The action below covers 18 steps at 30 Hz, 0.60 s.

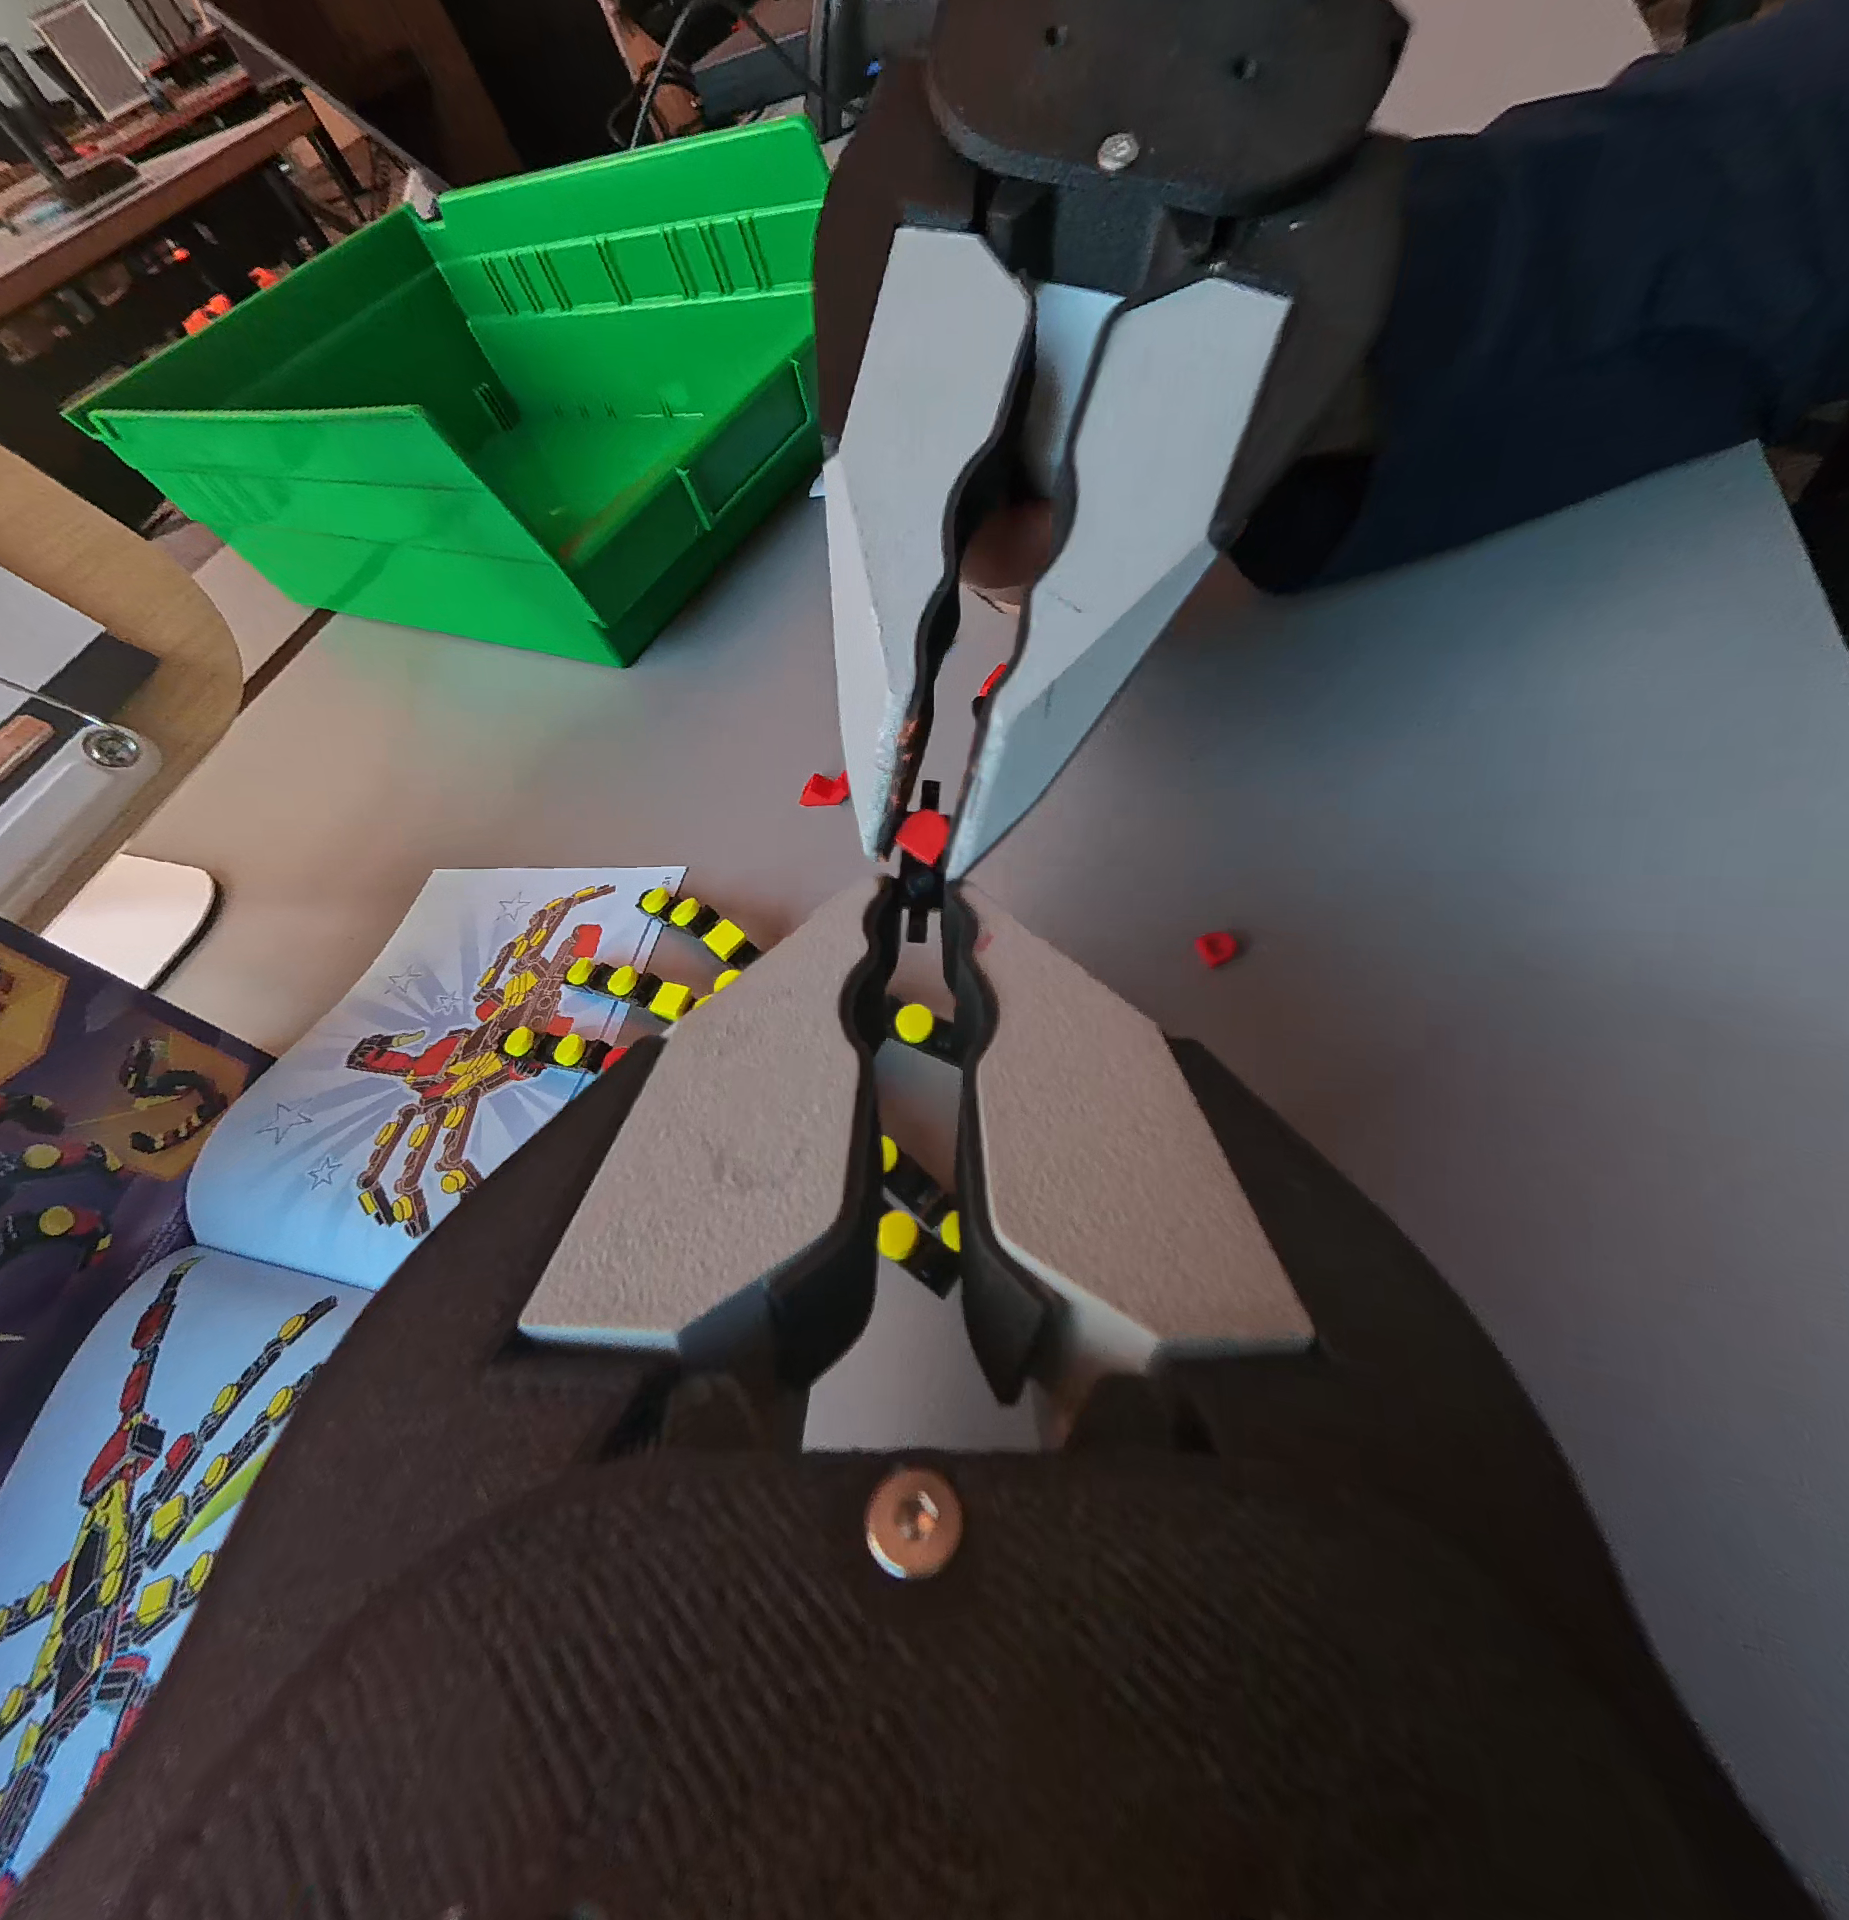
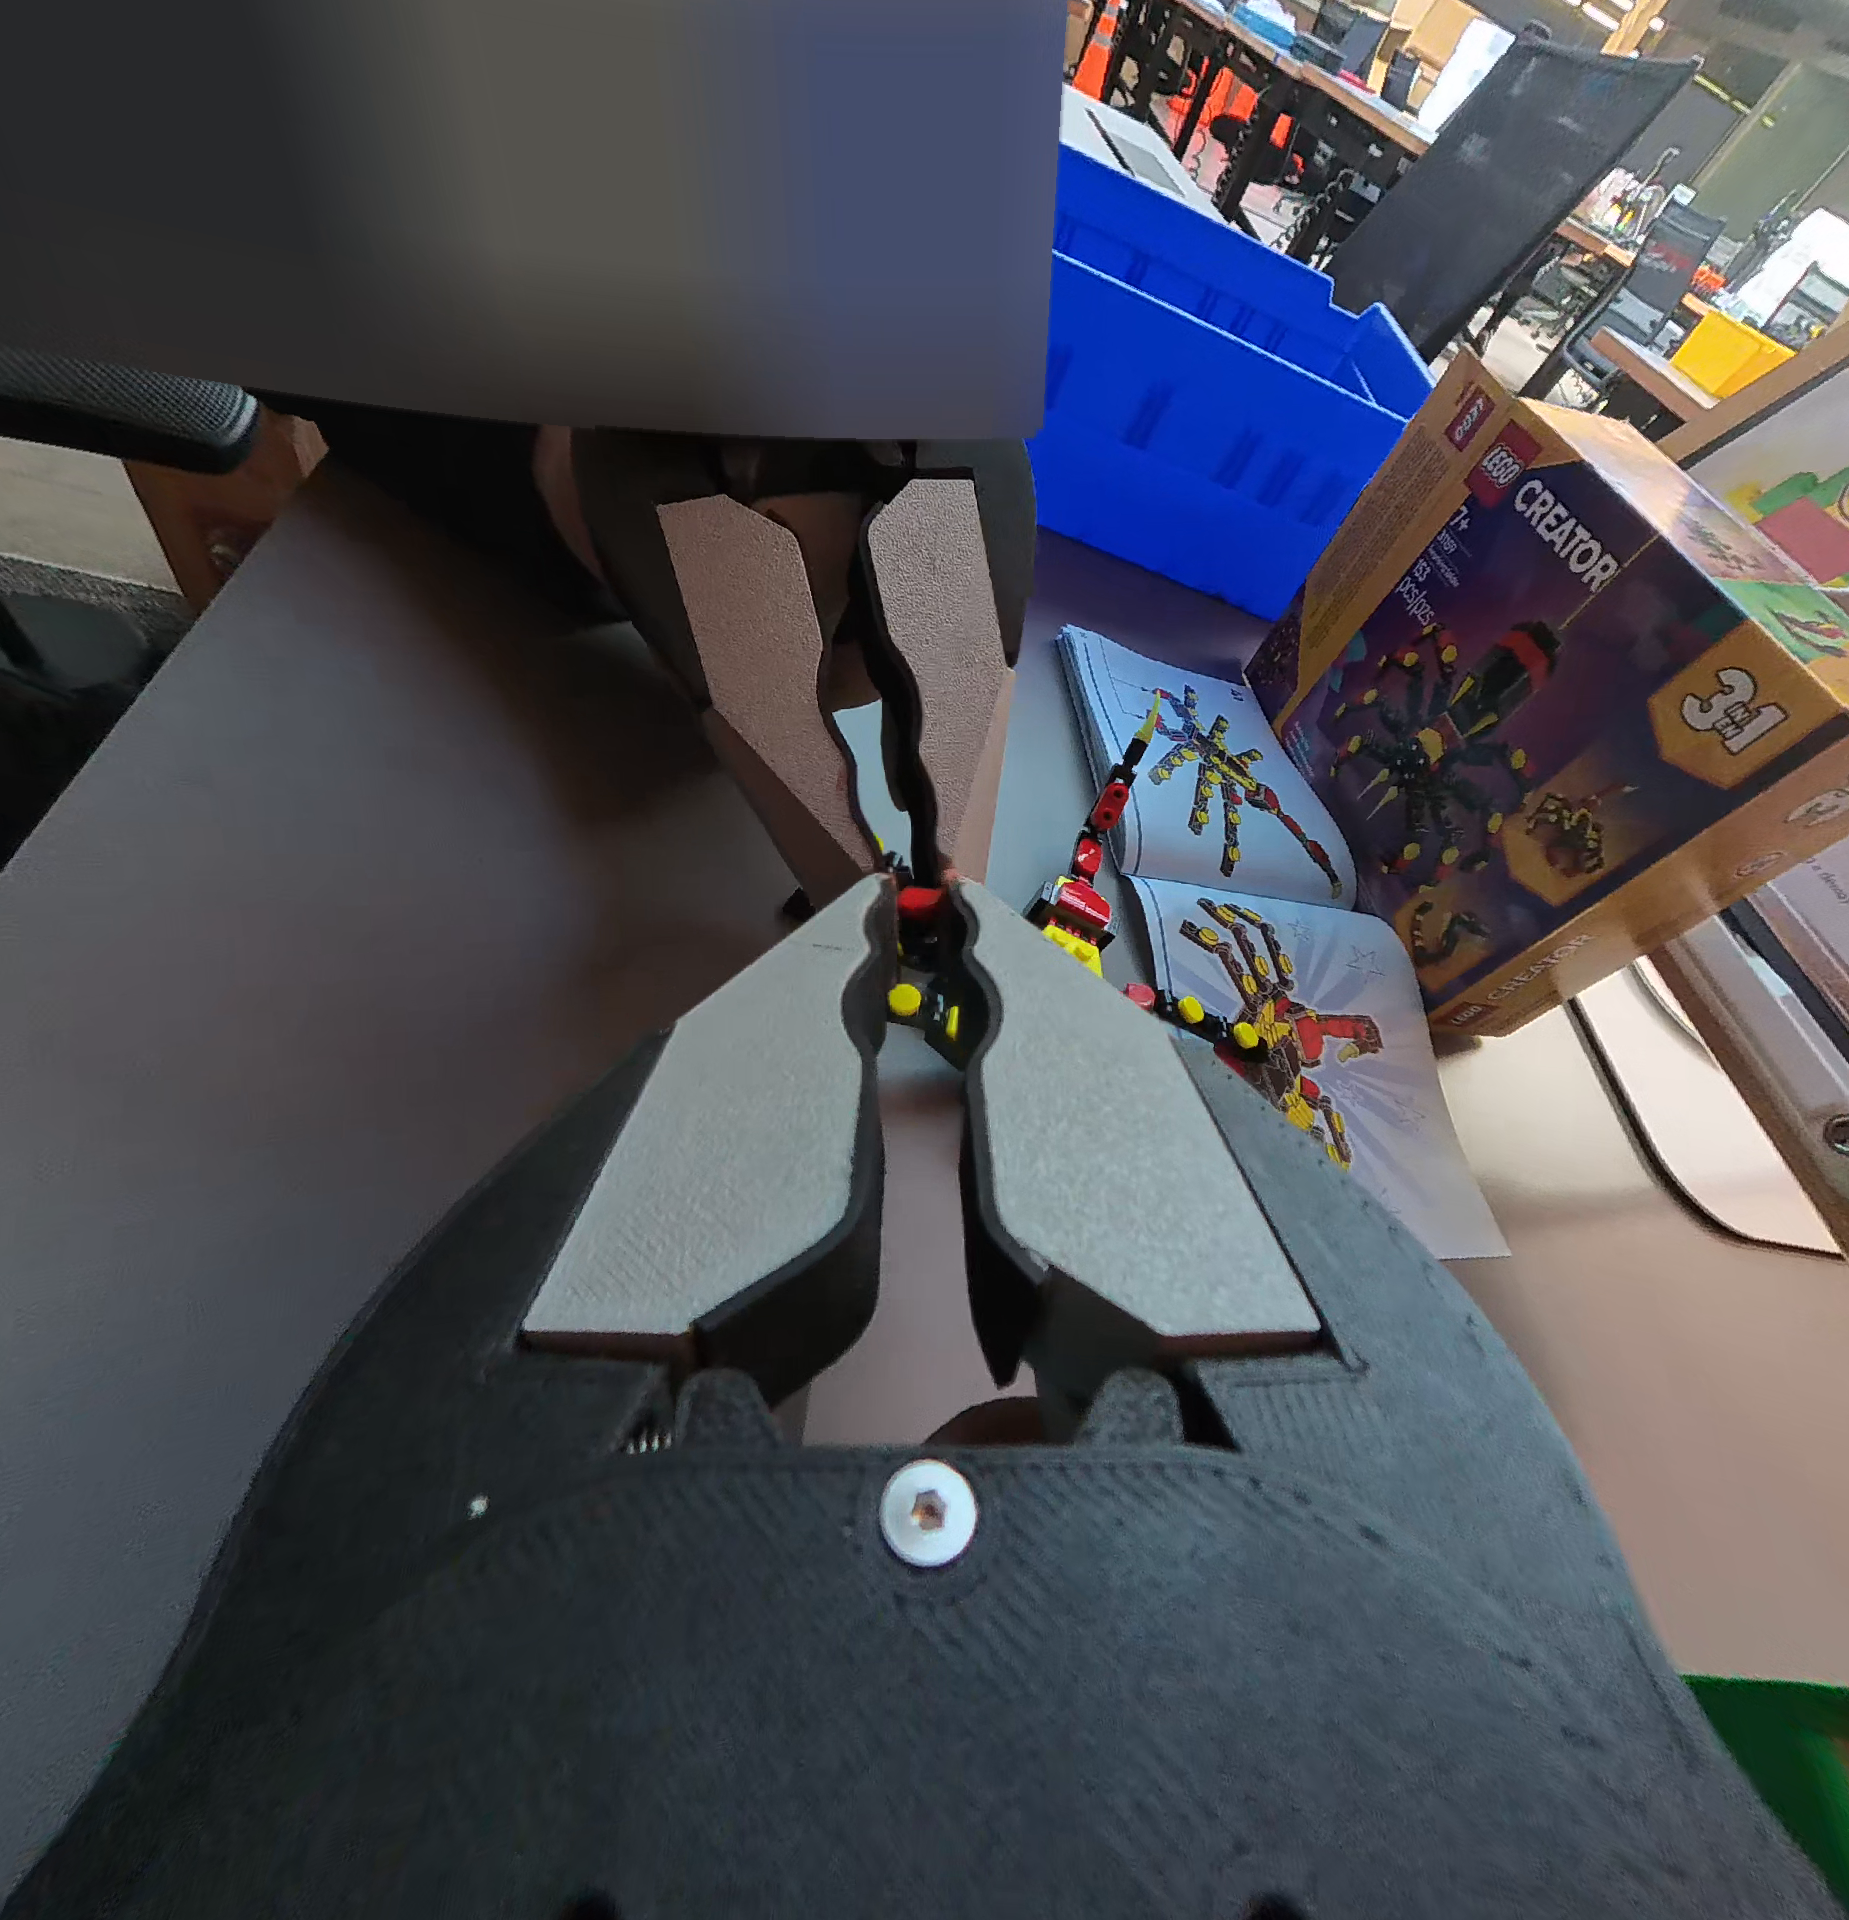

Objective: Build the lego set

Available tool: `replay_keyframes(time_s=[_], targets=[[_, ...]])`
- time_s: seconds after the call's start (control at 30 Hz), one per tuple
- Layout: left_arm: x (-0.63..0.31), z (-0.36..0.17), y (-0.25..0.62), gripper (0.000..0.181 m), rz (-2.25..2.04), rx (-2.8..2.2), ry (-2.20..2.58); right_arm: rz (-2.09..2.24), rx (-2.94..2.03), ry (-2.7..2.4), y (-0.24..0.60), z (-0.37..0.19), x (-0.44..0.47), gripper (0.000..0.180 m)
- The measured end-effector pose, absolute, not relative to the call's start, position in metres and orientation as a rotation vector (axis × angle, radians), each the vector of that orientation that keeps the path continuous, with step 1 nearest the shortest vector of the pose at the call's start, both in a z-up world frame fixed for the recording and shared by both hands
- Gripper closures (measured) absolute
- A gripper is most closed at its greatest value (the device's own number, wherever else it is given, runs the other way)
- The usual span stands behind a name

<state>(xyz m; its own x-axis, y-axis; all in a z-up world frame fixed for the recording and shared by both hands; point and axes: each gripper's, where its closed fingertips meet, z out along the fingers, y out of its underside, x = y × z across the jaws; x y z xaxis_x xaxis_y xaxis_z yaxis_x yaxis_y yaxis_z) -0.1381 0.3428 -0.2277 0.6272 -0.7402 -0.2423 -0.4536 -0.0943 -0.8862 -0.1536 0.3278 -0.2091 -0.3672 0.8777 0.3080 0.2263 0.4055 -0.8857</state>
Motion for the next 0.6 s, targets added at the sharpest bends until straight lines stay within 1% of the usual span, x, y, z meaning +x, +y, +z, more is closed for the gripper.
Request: replay_keyframes(time_s=[0.2,0.3,0.4,0.53,0.6], targets=[[-0.137,-0.229,0.34,0.177,-0.298,-1.729,1.015,0.93,-0.9,-1.846,0.326,-0.211,-0.153,0.176],[-0.135,-0.228,0.335,0.177,-0.396,-1.738,1.007,0.819,-0.854,-1.844,0.322,-0.208,-0.152,0.176],[-0.134,-0.21,0.331,0.177,-0.586,-1.69,0.91,1.014,-0.932,-1.715,0.321,-0.19,-0.155,0.177],[-0.15,-0.207,0.346,0.177,-0.479,-1.699,0.798,1.221,-1.123,-1.53,0.335,-0.185,-0.169,0.177],[-0.156,-0.202,0.354,0.177,-0.431,-1.696,0.743,1.193,-1.138,-1.473,0.342,-0.18,-0.175,0.177]])
